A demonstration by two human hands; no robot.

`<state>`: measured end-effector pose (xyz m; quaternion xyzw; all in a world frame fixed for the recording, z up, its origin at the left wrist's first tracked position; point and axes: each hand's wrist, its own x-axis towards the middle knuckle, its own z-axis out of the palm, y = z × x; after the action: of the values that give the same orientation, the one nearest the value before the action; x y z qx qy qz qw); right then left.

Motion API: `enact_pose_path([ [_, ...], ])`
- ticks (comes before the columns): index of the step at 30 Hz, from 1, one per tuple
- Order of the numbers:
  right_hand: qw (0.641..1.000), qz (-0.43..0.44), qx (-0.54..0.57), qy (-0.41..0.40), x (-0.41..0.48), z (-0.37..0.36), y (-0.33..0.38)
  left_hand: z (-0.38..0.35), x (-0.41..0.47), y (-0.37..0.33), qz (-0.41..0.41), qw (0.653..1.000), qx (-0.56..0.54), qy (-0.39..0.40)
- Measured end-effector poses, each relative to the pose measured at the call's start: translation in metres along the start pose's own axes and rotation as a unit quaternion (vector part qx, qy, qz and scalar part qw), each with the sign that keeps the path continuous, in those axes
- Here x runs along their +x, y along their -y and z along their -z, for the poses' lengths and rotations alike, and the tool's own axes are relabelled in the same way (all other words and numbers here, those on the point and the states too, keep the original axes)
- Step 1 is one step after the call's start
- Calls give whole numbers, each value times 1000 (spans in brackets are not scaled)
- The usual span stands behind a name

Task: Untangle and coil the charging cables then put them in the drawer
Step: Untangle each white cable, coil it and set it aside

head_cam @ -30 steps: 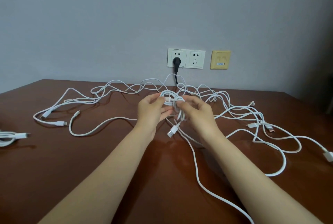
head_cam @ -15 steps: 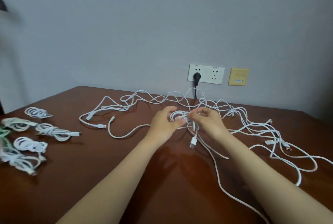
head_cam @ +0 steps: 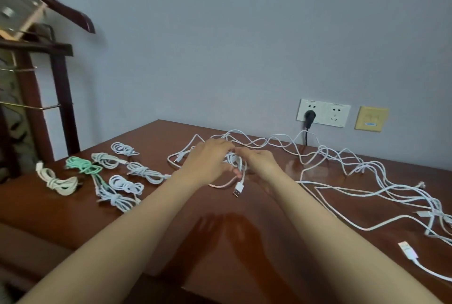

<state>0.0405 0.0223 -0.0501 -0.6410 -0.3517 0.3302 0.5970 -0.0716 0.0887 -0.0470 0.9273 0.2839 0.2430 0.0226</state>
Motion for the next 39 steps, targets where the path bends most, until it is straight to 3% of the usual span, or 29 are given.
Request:
enact_pose_path([
  [5, 996, 14, -20, 85, 18, -48, 6, 19, 4, 57, 34, 997, 74, 15],
  [12, 991, 68, -114, 18, 58, -114, -4, 26, 16, 120, 57, 972, 219, 62],
  [27, 983, -6, -165, 85, 92, -147, -30, -5, 16, 174, 159, 965, 149, 148],
  [31, 979, 23, -187, 76, 100, -145, -38, -6, 17, 172, 171, 968, 119, 142],
  [39, 914, 88, -384, 100, 103, -120, -41, -9, 22, 165, 158, 962, 148, 163],
])
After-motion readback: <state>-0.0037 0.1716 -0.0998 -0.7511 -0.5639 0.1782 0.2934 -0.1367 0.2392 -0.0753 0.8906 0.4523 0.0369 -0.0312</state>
